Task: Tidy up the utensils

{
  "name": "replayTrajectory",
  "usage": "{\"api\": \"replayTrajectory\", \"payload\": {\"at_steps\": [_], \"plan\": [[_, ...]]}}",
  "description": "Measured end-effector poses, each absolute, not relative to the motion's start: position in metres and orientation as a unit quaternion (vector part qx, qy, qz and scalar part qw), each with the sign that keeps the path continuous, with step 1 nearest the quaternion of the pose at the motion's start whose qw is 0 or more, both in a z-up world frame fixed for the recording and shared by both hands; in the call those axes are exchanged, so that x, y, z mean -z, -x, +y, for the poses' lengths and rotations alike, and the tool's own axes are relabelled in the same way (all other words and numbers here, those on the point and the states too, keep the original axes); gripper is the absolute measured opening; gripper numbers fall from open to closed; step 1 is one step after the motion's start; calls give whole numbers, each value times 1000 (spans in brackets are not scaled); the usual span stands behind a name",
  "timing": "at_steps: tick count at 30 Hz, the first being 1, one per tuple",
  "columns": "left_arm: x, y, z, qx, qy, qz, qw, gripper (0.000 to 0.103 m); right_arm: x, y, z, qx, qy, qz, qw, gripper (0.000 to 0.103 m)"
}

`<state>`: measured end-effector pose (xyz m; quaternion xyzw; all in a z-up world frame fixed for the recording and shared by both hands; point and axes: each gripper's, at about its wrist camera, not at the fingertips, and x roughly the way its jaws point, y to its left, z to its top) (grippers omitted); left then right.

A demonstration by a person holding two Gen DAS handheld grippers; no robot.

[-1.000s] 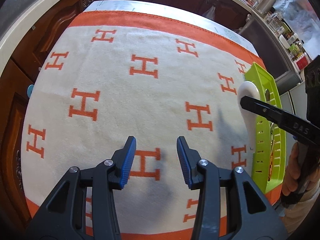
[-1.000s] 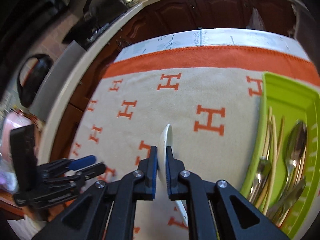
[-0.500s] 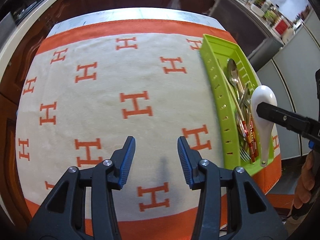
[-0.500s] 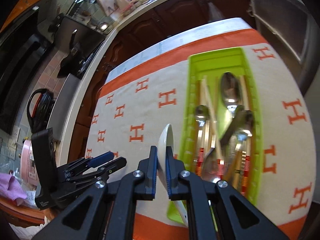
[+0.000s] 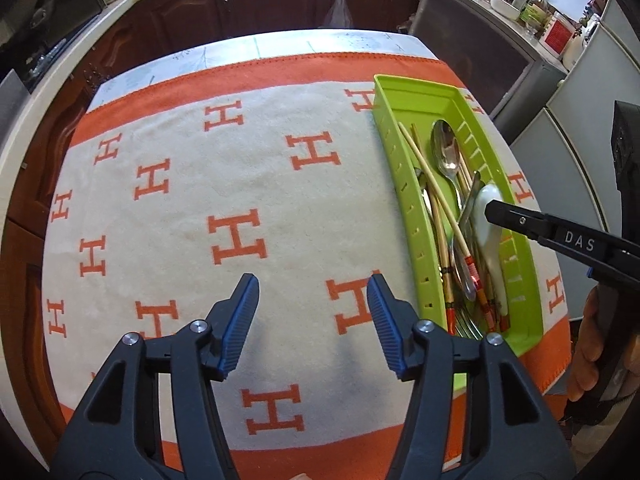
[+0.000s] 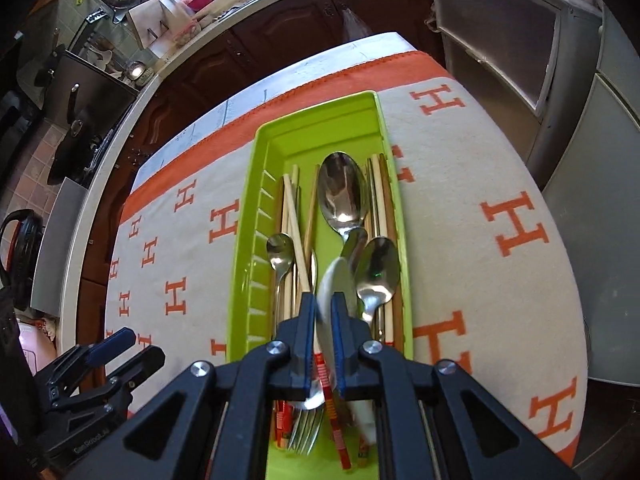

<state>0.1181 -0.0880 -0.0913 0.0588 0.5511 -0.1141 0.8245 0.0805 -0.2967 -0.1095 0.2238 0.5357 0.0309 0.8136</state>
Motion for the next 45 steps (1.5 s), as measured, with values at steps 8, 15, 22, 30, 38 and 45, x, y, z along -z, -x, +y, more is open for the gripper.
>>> {"api": "replayTrajectory", "payload": {"at_steps": [8,15,22,30,38,45], "plan": [[84,-123,-76,74,-51,538,838,59,92,-80,-278,-33,-180,519,835,26],[78,-120,-66,56,-40,533,843,60,74,-64,-269,-32,-175,493,852,43],[69,-107,-65,55,-48,522,850,75,69,-49,-257,-28,-166,496,852,50],[59,-83,-54,54,-49,515,854,81,69,-25,-243,-20,-157,500,851,50],[48,-50,-37,33,-54,502,863,82,61,1,-229,-12,-154,503,850,51],[33,-29,-22,28,-42,489,871,83,43,18,-208,-20,-130,492,861,51]]}}
